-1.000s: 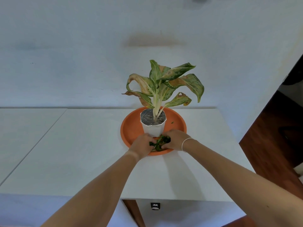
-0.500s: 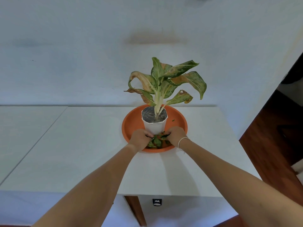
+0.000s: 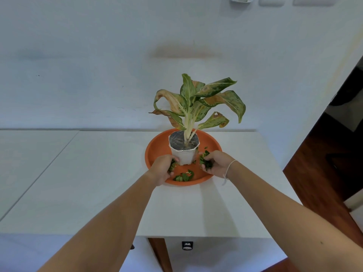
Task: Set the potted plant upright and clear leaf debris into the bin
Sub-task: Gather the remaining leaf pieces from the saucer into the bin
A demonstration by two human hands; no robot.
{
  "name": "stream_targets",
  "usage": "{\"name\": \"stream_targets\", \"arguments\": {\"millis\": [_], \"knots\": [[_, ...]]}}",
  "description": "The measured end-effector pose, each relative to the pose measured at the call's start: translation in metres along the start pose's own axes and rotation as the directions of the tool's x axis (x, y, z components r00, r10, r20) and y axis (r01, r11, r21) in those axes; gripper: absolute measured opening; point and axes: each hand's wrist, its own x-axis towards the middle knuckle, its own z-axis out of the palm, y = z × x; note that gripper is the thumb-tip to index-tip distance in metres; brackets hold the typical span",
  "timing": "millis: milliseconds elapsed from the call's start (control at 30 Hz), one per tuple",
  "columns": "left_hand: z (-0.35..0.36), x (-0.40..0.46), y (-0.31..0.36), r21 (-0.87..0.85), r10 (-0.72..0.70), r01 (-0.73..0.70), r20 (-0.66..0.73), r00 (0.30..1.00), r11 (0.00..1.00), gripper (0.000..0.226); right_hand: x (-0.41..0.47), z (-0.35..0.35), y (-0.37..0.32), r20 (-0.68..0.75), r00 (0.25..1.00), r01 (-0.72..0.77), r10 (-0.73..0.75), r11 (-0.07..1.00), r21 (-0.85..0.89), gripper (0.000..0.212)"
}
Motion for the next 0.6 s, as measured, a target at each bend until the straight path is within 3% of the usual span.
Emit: {"name": "stream_targets", "arguments": {"millis": [200, 367, 500, 600], "knots": [[-0.001, -0.003, 0.0, -0.133, 0.029, -0.031, -0.018, 0.999, 0.991, 0.022, -0.001, 0.003, 0.004, -0.059, 0.998, -0.006, 0.01, 0.997, 0.076, 0.025], [-0.001, -0.002, -0.001, -0.087, 0.032, -0.033, -0.017, 0.999, 0.996, 0.027, -0.003, 0.005, 0.004, -0.021, 1.0, -0.006, 0.009, 0.988, 0.153, 0.014], [-0.001, -0.004, -0.002, -0.079, 0.02, -0.024, -0.052, 0.998, 0.997, 0.019, 0.004, 0.001, 0.002, -0.079, 0.996, -0.012, 0.027, 0.982, 0.187, 0.037], [0.0, -0.003, -0.003, -0.058, 0.019, -0.024, -0.078, 0.997, 0.998, 0.019, 0.011, -0.003, 0.0, -0.166, 0.986, 0.016, 0.007, 0.991, 0.134, 0.041]]}}
